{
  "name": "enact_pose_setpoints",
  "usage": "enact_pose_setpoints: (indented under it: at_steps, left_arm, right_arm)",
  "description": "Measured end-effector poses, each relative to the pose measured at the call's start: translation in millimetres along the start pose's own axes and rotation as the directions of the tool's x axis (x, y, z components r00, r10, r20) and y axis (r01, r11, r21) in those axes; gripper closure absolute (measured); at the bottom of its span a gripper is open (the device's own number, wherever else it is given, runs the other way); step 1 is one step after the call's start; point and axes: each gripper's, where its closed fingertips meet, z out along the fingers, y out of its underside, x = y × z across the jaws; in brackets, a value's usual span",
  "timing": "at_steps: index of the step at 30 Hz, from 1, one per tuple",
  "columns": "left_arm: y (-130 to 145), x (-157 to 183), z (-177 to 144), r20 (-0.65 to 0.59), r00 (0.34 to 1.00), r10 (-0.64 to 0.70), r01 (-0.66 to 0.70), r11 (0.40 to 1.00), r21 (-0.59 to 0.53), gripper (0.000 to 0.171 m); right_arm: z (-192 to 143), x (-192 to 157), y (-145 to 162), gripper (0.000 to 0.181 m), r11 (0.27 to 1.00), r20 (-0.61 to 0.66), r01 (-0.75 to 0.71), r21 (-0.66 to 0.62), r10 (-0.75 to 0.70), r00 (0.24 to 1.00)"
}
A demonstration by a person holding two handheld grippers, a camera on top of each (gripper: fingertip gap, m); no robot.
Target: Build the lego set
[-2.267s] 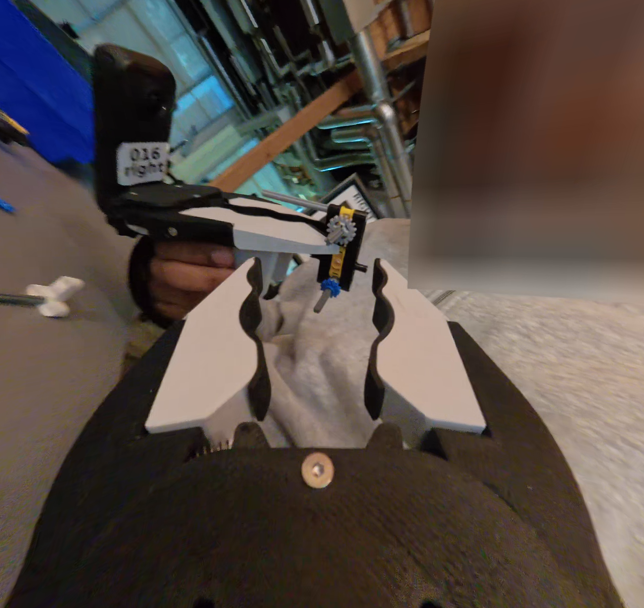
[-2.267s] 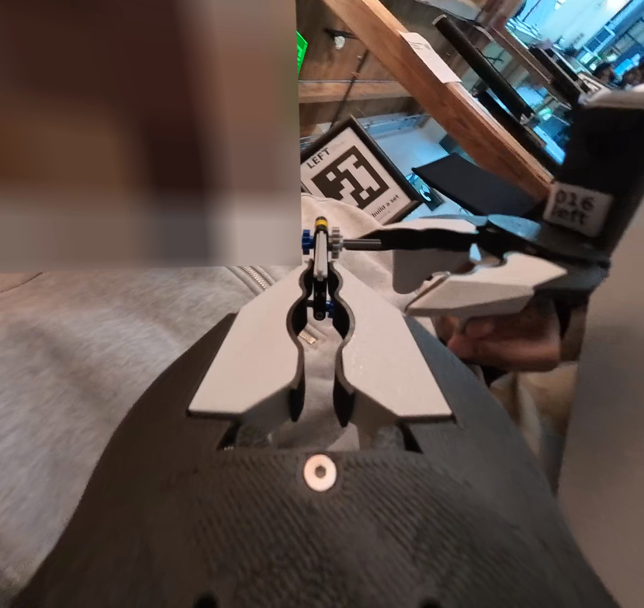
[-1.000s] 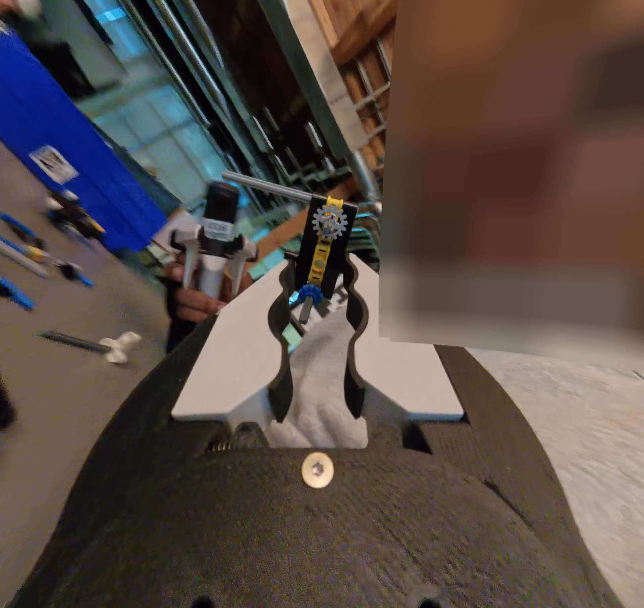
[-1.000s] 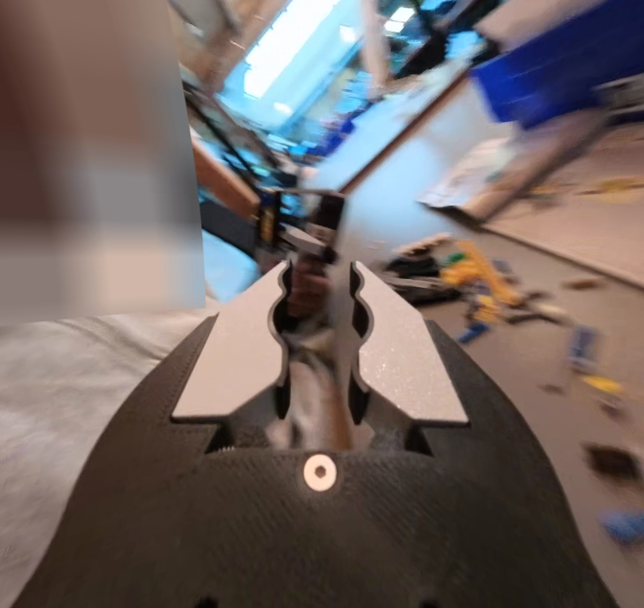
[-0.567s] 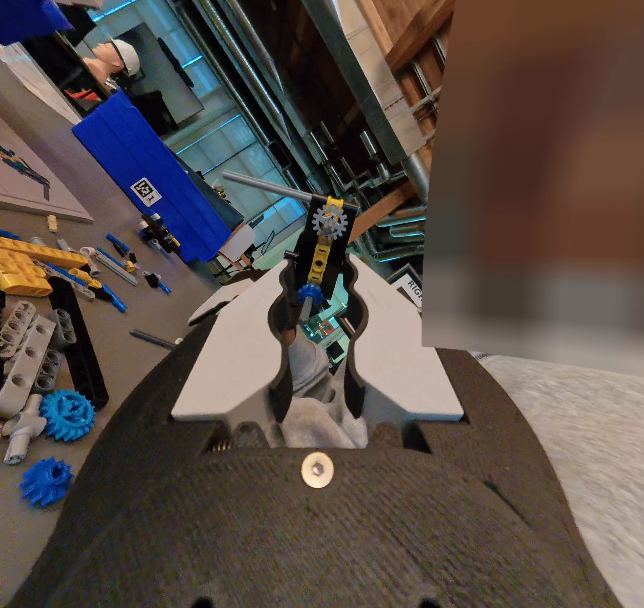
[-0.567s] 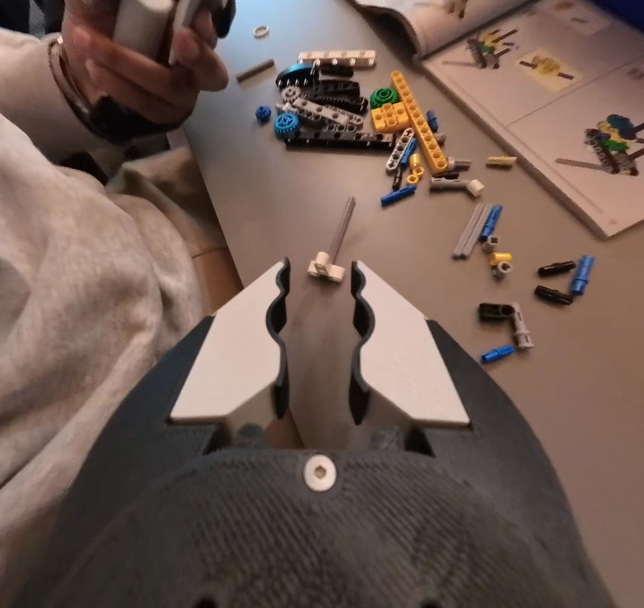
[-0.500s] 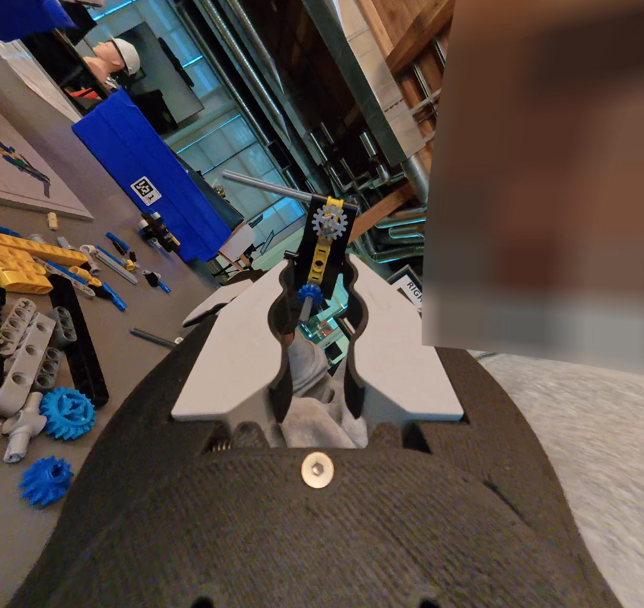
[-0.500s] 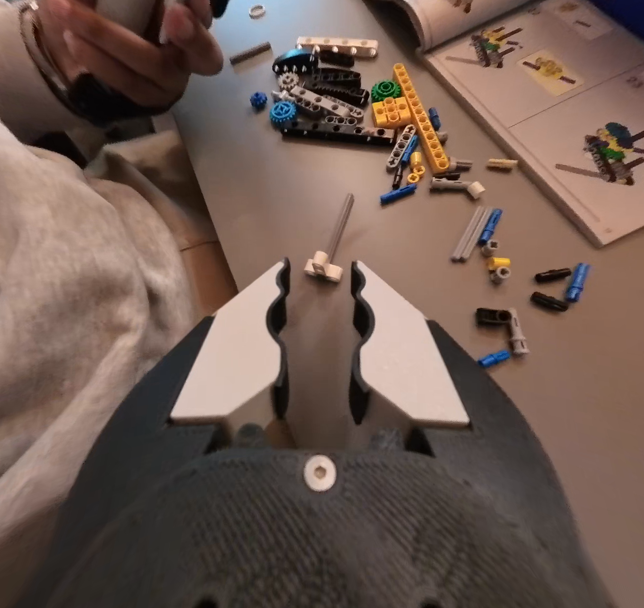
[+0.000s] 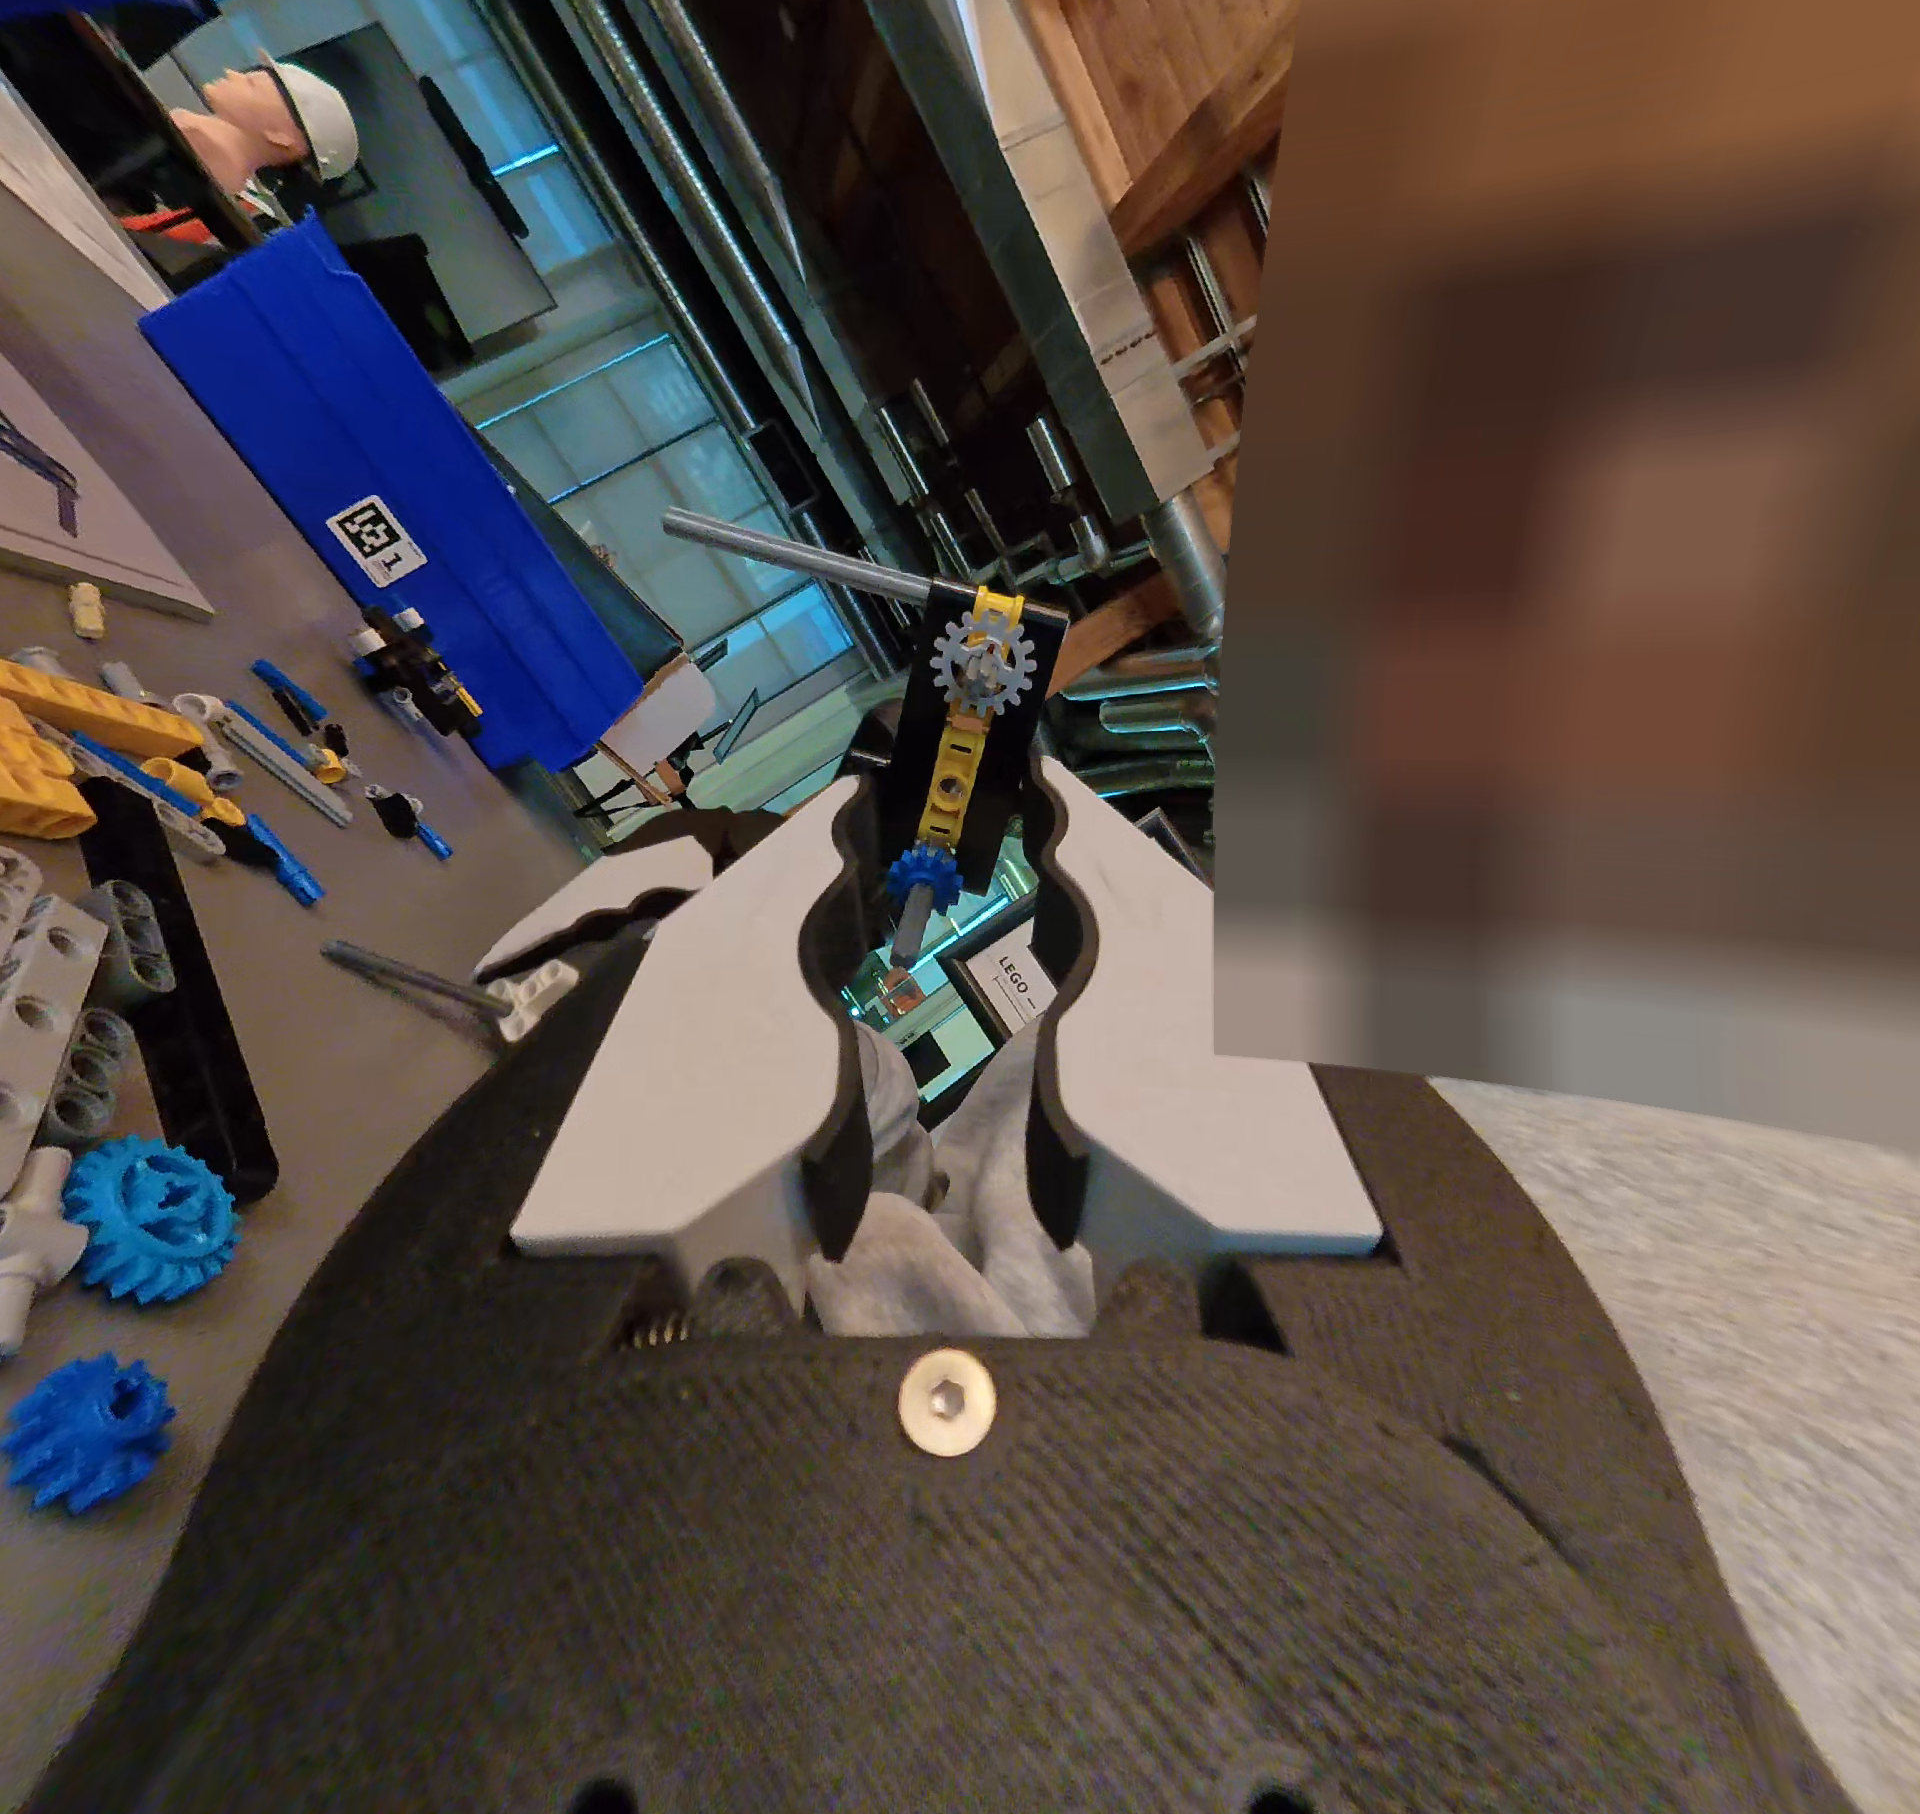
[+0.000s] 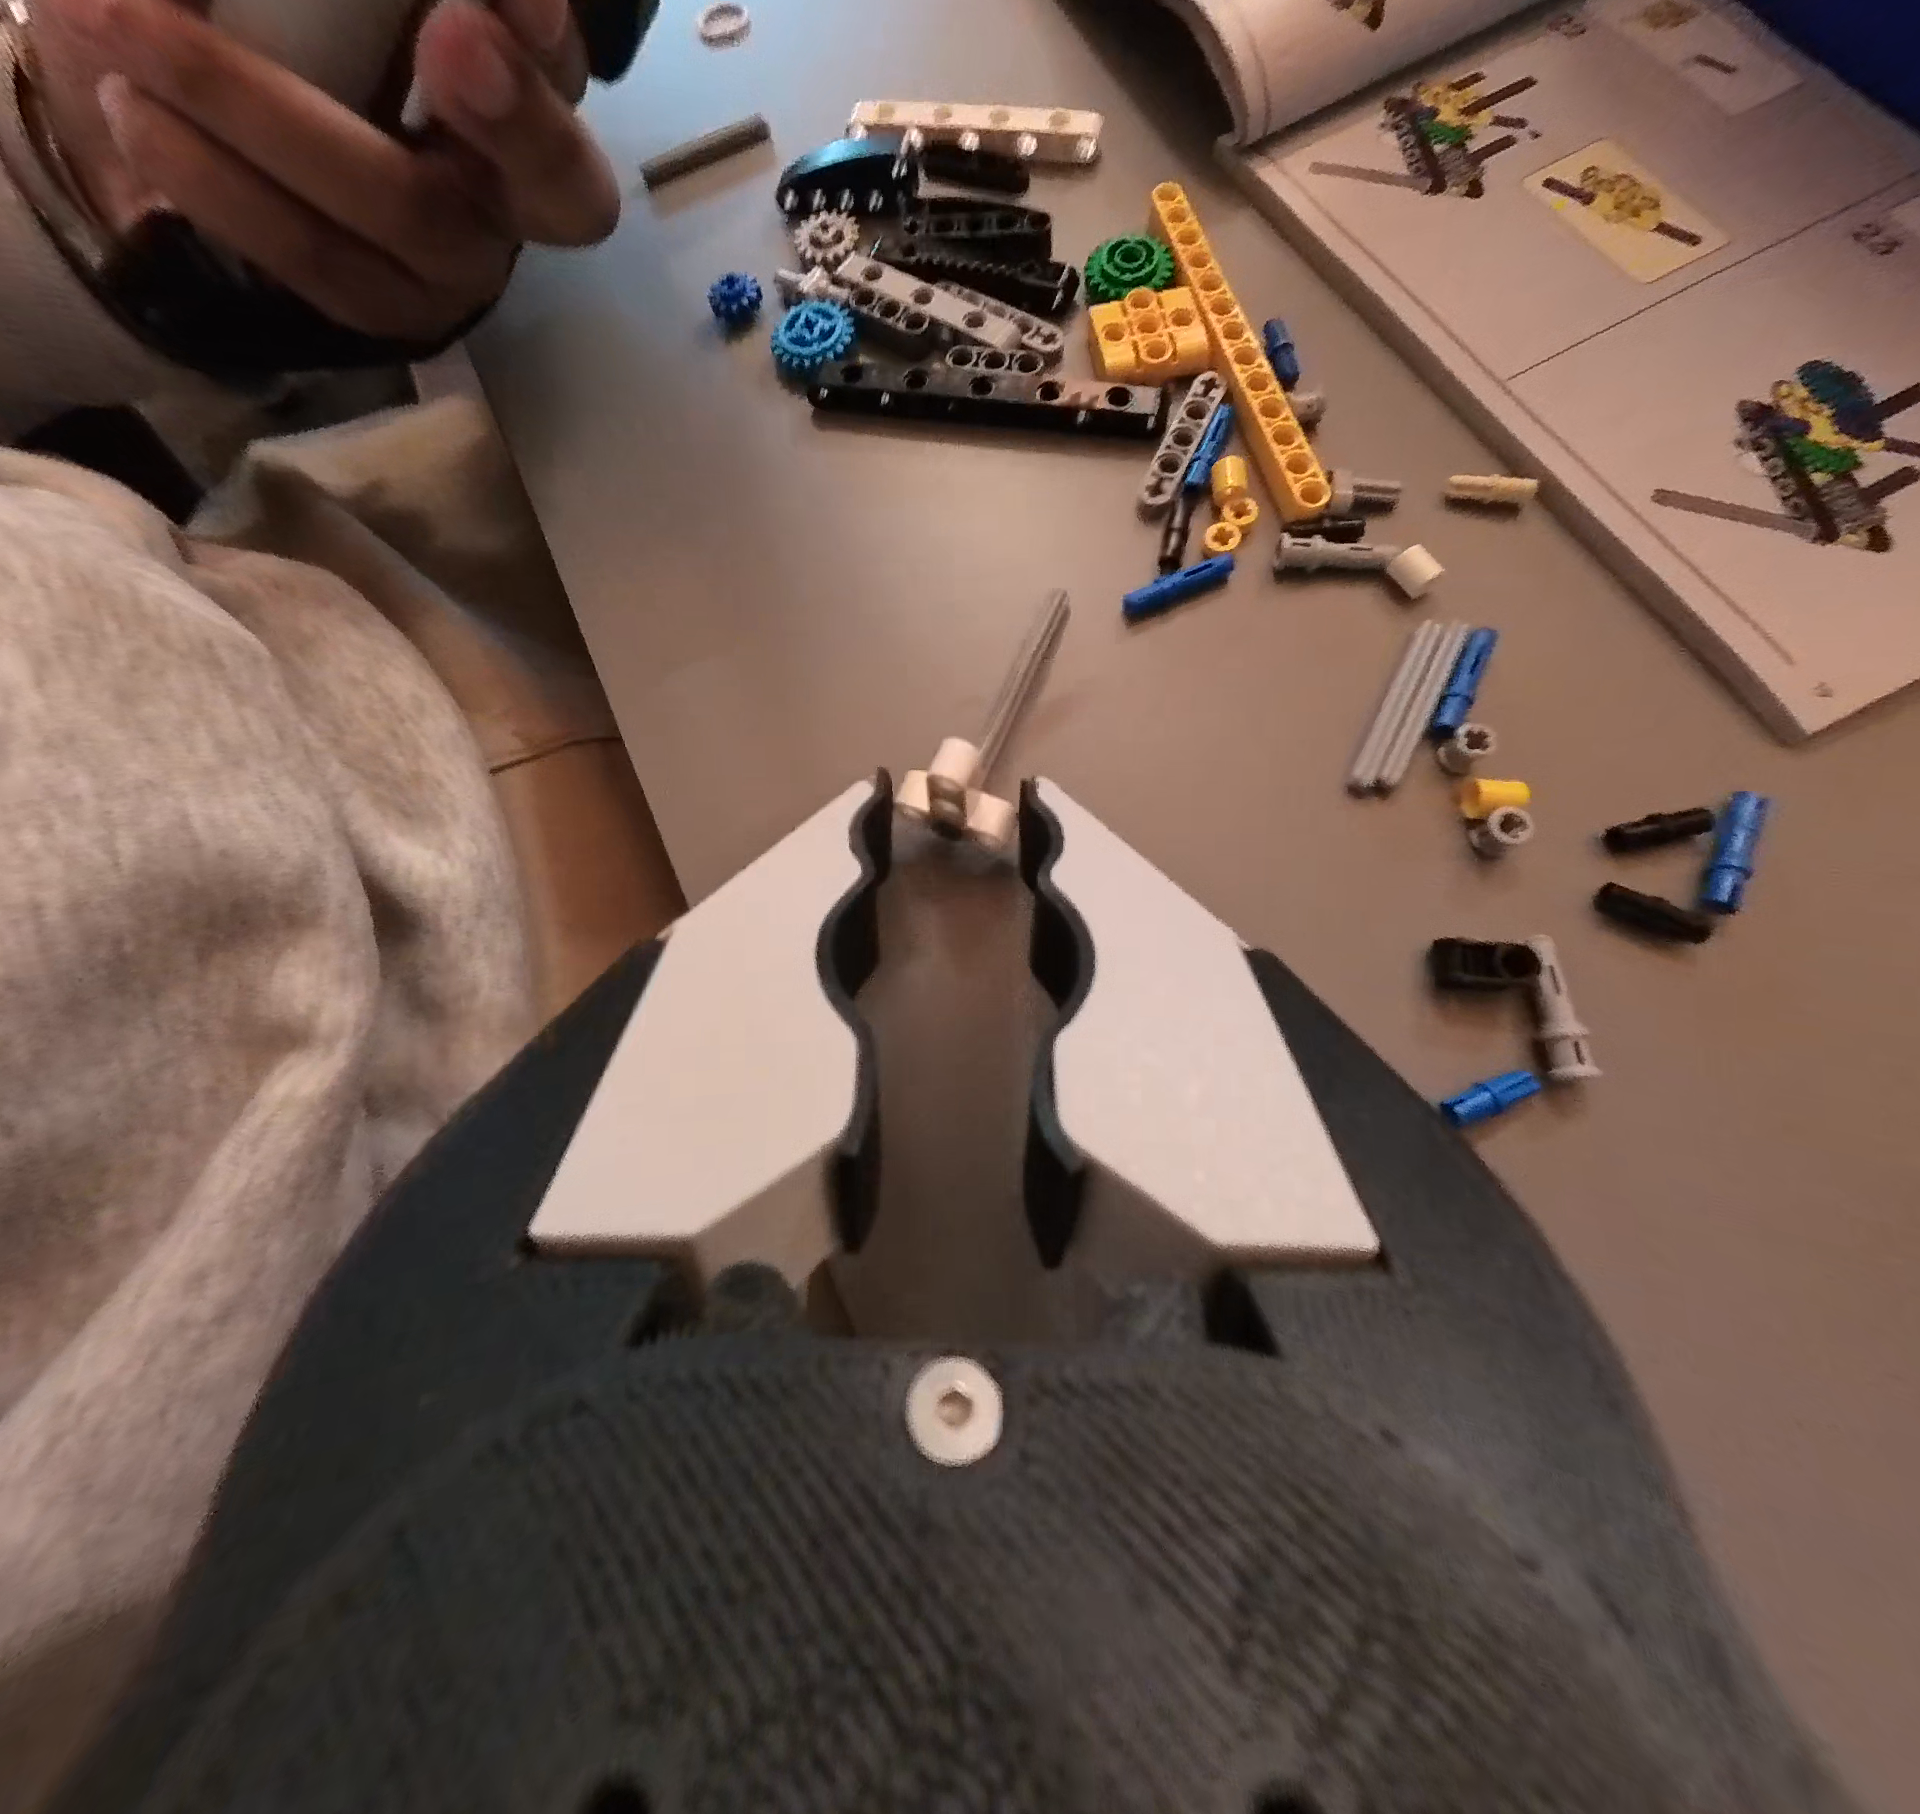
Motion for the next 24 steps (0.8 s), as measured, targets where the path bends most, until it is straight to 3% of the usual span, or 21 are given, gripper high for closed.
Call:
enact_pose_setpoints:
  at_steps: [7,11,14,18,21,24]
  left_arm:
    - [0,-2,0,0.004,1.0,-0.006,0.006,1.0,0.002,0.146]
    - [0,-4,0,0.007,1.0,-0.013,0.013,1.0,0.002,0.146]
    - [-1,-7,0,0.014,1.0,-0.019,0.019,1.0,0.007,0.146]
    - [0,-9,0,0.018,0.999,-0.036,0.036,0.999,0.003,0.146]
    - [3,-10,2,0.024,0.999,-0.037,0.037,0.999,-0.016,0.145]
    - [8,-10,3,0.045,0.999,-0.015,0.017,0.999,-0.046,0.146]
  right_arm:
    - [1,-1,1,0.156,0.999,0.025,-0.049,0.004,0.049,0.998]
    - [-2,-5,7,0.134,0.999,0.036,-0.002,-0.034,0.003,0.999]
    - [-16,-2,2,0.133,0.994,-0.006,0.1,-0.04,-0.1,0.995]
    - [-30,-11,-9,0.14,0.951,0.047,0.293,-0.1,-0.289,0.956]
    - [-30,-9,-5,0.14,0.887,0.148,0.406,-0.22,-0.381,0.913]
    - [-24,-11,-7,0.143,0.839,0.283,0.479,-0.257,-0.409,0.868]
